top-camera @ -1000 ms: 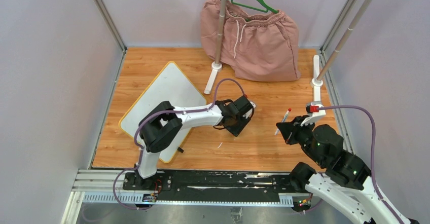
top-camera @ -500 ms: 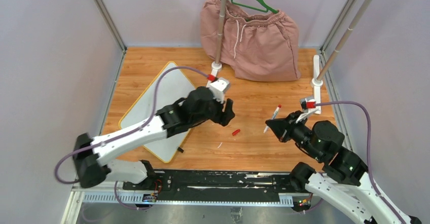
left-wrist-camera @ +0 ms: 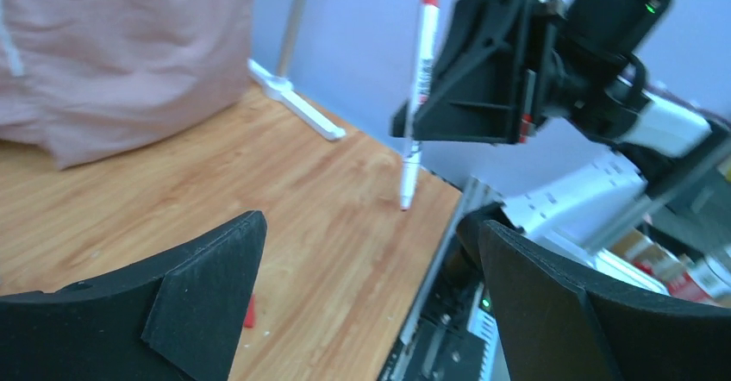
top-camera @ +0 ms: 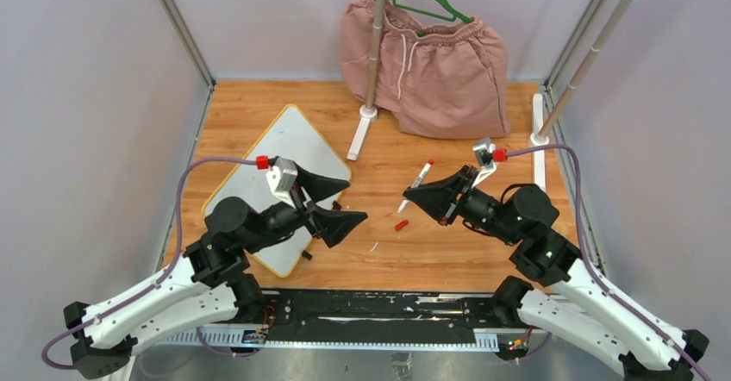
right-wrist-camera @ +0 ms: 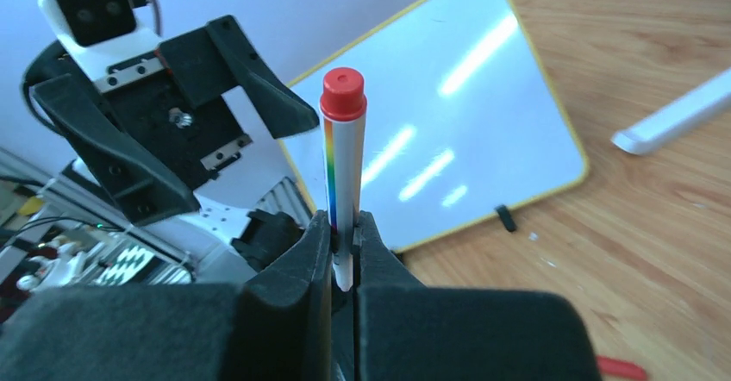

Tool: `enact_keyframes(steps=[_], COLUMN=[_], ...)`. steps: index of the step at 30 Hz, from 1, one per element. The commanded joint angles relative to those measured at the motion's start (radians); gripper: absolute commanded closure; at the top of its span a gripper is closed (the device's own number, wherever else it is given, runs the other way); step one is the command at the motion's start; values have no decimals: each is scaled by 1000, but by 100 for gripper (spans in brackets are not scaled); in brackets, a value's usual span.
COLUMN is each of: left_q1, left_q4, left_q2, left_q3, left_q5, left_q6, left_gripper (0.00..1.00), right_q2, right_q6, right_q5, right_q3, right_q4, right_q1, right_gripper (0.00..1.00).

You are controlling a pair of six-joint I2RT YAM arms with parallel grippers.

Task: Write a sentence on the whiteboard
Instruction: Move the whiteboard to the center of the board.

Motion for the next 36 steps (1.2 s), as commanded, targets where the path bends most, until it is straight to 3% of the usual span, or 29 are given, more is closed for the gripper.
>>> enact_keyframes(steps=[1, 8, 13, 17, 20, 30, 36], left_q1=[2, 2, 2, 2, 2, 2, 2], left_q4=[23, 47, 85, 87, 100, 123, 148], left_q2=[82, 174, 186, 204, 212, 178, 148], left_q3=[68, 128, 124, 128, 132, 117, 93], left_q5=[265, 400, 451, 468, 478, 390, 367], left_q6=[13, -6, -35, -46, -66, -91, -105], left_gripper=[1, 17, 29, 51, 58, 52, 59], right_q2=[73, 162, 164, 164, 163, 165, 156], right_q6=[31, -20, -30, -29, -29, -44, -53], right_q5=[-53, -9, 17, 23, 33, 59, 71], right_q3=[7, 65, 52, 30, 17, 4, -6], right_q4=[268, 330, 380, 441, 474, 500, 498], right_q1=[83, 218, 245, 258, 272, 311, 319], right_gripper=[100, 100, 100, 100, 100, 100, 100])
